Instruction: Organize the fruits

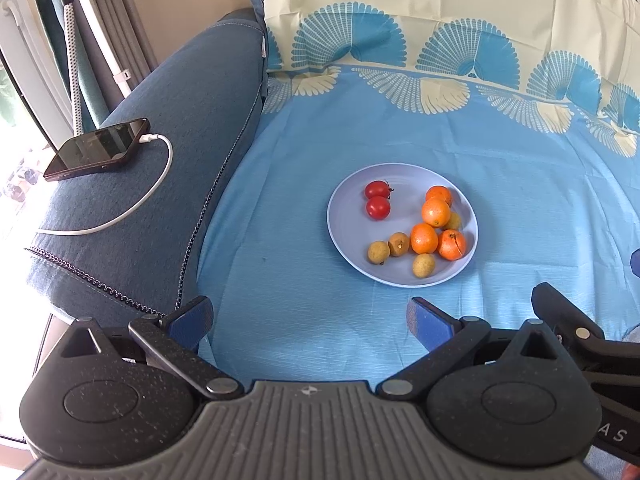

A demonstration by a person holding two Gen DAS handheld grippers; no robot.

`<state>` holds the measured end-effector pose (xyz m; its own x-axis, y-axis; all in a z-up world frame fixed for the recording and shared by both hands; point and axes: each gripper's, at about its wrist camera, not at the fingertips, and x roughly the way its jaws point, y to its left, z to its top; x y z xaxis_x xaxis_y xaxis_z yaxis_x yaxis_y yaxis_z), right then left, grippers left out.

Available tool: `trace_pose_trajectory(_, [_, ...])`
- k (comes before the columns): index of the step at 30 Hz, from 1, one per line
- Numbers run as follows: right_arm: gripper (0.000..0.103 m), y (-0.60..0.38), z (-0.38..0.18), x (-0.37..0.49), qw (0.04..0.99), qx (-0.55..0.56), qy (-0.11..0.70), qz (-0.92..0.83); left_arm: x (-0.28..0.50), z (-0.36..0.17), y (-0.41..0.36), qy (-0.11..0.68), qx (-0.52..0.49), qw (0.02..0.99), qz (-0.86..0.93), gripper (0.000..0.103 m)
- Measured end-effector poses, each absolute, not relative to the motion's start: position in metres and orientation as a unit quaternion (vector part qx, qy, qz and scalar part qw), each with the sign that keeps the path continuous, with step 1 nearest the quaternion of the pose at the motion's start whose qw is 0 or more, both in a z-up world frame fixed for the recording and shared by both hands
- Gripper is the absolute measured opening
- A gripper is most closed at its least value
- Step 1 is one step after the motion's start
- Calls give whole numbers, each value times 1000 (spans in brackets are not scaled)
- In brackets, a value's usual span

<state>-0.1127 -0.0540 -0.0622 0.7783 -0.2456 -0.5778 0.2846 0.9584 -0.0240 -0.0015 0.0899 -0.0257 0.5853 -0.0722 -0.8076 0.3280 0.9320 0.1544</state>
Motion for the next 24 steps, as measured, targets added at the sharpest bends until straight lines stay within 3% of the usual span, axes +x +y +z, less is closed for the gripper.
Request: trace_pose_trajectory(24, [102,-53,-64,-113,943,33,302,-138,-3,-26,90,436,151,881,-108,103])
